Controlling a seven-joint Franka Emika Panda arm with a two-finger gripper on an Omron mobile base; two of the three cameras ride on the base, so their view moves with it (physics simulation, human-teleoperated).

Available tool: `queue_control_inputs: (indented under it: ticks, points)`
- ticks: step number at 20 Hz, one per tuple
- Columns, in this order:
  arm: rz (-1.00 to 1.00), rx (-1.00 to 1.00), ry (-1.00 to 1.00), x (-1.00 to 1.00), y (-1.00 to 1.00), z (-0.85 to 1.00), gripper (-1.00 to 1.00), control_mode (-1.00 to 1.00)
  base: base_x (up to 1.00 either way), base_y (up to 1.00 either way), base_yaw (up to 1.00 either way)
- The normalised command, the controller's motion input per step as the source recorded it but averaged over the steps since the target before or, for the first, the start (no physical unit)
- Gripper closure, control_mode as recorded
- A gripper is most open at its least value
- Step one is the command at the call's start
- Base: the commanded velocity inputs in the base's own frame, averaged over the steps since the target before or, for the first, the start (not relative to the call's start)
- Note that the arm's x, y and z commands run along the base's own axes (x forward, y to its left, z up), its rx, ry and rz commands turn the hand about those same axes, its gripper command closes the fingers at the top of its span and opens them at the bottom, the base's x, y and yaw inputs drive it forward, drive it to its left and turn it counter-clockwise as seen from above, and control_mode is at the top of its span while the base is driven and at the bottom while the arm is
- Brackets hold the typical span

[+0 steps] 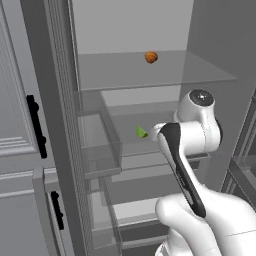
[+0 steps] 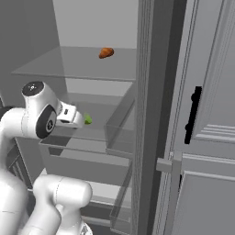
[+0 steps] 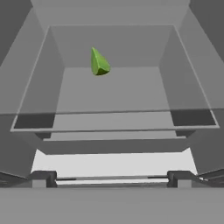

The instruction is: Grab a lemon wedge from the fridge and one ice cube from the ice bowl, and put them in the glass of lemonade.

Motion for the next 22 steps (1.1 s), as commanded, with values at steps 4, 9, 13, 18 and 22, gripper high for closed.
queue_control_inputs:
  ticks: [4, 9, 13, 18, 22]
  points:
    - [0.05, 0.0, 0.0, 0.74, 0.0, -0.4, -1.0, -1.0, 0.0, 0.0, 0.0]
    - [0.08, 0.0, 0.03, 0.38, 0.0, -0.45, -1.0, -1.0, 0.0, 0.0, 0.0]
    - [0.02, -0.01, 0.06, 0.02, 0.05, -0.08, -1.0, -1.0, 0.0, 0.0, 0.0]
    - [0.0, -0.11, 0.13, 0.45, 0.22, 0.23, -1.0, -1.0, 0.0, 0.0, 0.0]
    - [0.0, -0.07, 0.05, 0.52, 0.12, 0.0, -1.0, -1.0, 0.0, 0.0, 0.0]
